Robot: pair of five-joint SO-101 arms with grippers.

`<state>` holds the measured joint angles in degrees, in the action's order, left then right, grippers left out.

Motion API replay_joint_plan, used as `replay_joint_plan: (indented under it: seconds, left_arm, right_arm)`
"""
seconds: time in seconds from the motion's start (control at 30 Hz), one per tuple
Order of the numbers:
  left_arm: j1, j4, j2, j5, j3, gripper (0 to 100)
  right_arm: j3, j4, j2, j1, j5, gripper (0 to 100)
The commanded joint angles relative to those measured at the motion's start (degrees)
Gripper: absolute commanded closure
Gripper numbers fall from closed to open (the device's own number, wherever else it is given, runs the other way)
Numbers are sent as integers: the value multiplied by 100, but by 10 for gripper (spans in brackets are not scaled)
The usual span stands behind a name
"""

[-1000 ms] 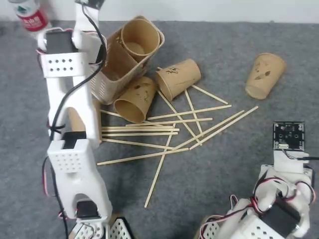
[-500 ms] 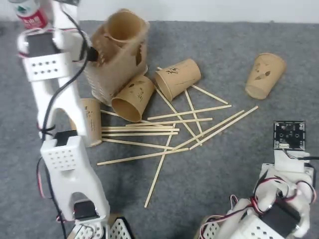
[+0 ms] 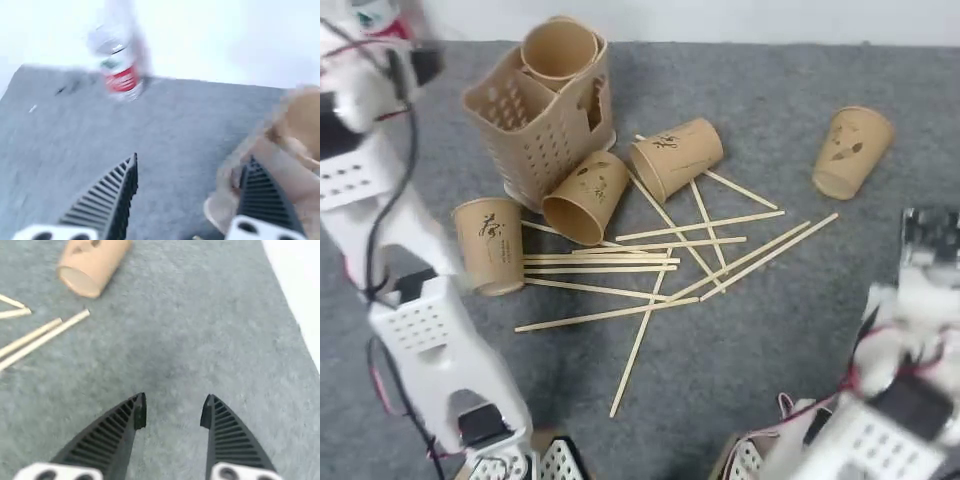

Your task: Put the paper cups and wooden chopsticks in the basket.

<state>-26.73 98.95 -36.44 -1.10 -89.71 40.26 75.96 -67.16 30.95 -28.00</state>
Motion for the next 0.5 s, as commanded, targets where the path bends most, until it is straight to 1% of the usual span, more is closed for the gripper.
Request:
replay_joint_plan:
  seconds: [0.0,0.1,0.17,0.2,0.37,0.47]
  left_arm:
    - [-897,176,53,703,576,688]
    - [-1767,176,79,1284,1358,688]
    - [-2189,176,35,1415,2114,688]
    - [-2286,176,35,1415,2536,688]
    - [-2224,62,35,1345,4277,688]
    - [-1996,-369,35,1204,5130,688]
  right_arm:
    - [-1776,-75,1903,-189,70,812]
    - [-3209,22,3459,-312,44,812]
    - [-4097,110,4497,-444,35,812]
    - [-4519,189,4980,-541,35,812]
    - [-6382,980,7099,-1077,79,812]
    - [-7393,927,8101,-1253,35,811]
